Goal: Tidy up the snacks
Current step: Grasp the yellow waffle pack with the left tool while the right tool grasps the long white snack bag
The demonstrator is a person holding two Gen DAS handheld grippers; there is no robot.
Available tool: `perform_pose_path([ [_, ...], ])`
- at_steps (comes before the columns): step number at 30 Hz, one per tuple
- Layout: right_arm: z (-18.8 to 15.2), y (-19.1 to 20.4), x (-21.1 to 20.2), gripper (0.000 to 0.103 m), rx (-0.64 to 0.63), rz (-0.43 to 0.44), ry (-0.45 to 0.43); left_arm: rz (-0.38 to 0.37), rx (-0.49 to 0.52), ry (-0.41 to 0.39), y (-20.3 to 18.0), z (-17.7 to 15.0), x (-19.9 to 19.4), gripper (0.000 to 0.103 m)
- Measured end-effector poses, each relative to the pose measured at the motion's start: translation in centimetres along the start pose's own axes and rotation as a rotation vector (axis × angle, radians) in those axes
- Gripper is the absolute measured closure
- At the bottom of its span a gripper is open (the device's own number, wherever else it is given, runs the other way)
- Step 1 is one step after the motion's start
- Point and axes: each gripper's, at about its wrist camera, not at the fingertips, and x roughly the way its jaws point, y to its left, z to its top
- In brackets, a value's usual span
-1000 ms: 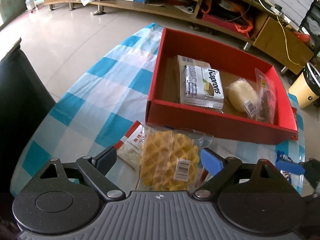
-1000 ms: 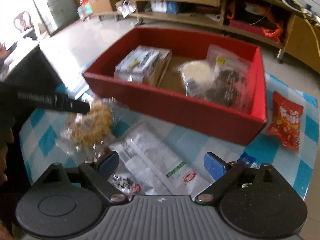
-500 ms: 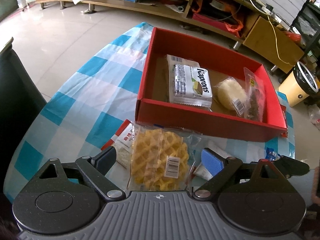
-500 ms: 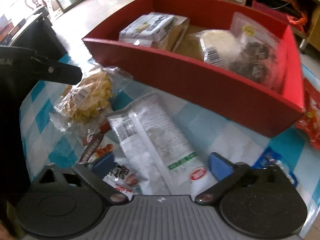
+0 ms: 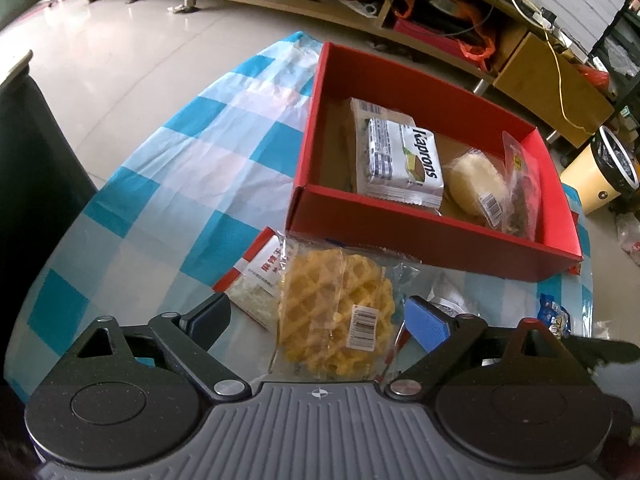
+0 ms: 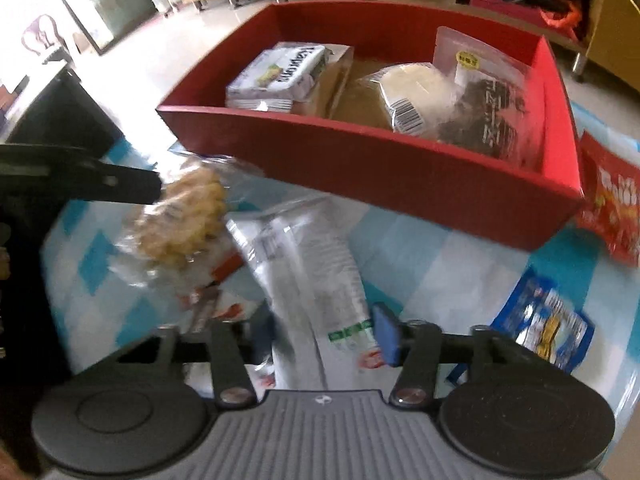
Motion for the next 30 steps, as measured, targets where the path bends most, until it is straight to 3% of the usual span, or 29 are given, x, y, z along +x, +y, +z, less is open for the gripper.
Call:
perform_pose_path([
  [6, -1.5, 0.5, -2.5, 0.058, 0.002, -0.009, -0.047, 0.014, 0.035, 0.016, -1.9, 0.3, 1.3, 0.004],
  [10, -2.3, 0.3, -3.5, 0.059, -0.010, -0.051, -0.079, 0.065, 0.061, 0.043, -2.9, 0.2, 3.1, 0.002],
  [17, -2.6, -0.7, -1.6, 0.058, 0.008, -0.095, -0.031, 0.118, 0.056, 0.105, -2.5, -0.4, 5.5, 0.003],
  [21, -2.2, -0.6, -0.8, 0.055, 0.004, -0.098, -0.029, 0.108, 0.050, 0.095, -2.0, -0.7, 4.7, 0.012],
  [24, -1.9, -1.0, -0.1, 0.045, 0.031, -0.096, -0.017, 0.107, 0.058, 0.087, -1.7, -1.0, 4.3, 0.017],
  [27, -1.9, -1.1, 0.0, 0.025, 0.057, -0.063, -0.027, 0.102, 0.060, 0.090, -1.3, -1.2, 4.1, 0.015],
  [29, -2.0, -1.0, 0.3, 0.005, 0.056, -0.022, -0.034, 0.098, 0.056, 0.103, -0.8, -1.3, 4.2, 0.013],
  [30, -2.1, -0.9, 0.5, 0.001, 0.048, -0.005, -0.037, 0.094, 0.049, 0.106, -0.6, -1.3, 4.2, 0.013],
])
